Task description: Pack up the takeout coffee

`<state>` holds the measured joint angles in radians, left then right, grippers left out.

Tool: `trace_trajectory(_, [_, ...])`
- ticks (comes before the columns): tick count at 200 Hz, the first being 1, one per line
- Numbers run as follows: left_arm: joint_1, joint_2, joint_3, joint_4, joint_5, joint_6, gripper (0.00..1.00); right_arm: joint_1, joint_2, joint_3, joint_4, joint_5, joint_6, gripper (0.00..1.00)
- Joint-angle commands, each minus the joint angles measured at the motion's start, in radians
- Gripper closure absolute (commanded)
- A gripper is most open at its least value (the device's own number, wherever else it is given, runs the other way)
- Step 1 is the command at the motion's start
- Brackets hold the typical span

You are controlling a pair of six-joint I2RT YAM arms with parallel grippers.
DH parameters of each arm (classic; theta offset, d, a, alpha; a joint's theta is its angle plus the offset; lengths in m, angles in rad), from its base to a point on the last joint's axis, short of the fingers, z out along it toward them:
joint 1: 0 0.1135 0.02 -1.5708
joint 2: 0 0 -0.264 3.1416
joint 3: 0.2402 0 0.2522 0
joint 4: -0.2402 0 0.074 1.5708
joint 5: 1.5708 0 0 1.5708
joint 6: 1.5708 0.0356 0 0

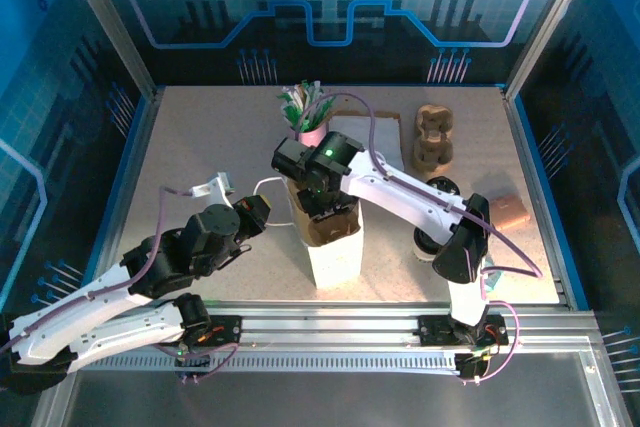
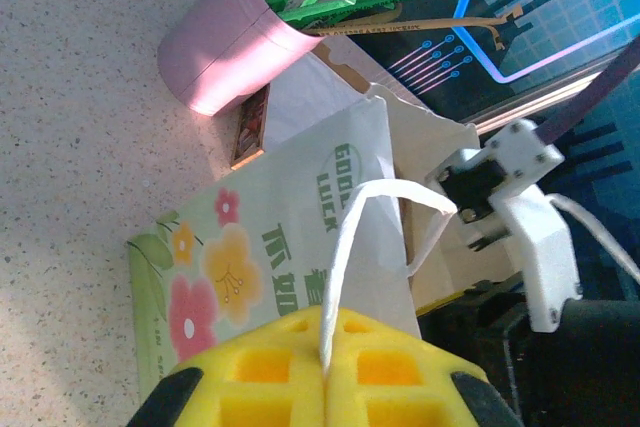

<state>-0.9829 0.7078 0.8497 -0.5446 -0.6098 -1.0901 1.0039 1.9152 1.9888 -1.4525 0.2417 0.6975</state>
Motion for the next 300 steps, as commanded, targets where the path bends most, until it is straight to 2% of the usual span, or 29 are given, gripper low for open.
trace_trajectory(1, [-0.005, 0.008, 0.012, -0.003, -0.032, 0.036, 1.00, -0.016, -0.005, -0.030, 0.019, -0.026, -0.019, 0.71])
trace_trajectory(212, [-0.005, -0.001, 0.028, -0.037, -0.053, 0.053, 1.00, -0.034, -0.019, -0.319, 0.232, -0.113, 0.033, 0.71])
trace_trajectory(270, [-0.005, -0.029, 0.011, -0.048, -0.067, 0.033, 1.00, -0.045, -0.095, -0.400, 0.277, -0.050, 0.102, 0.71])
trace_trajectory(300, [-0.005, -0.032, 0.012, -0.051, -0.070, 0.025, 1.00, -0.053, -0.090, -0.438, 0.294, -0.064, 0.120, 0.70])
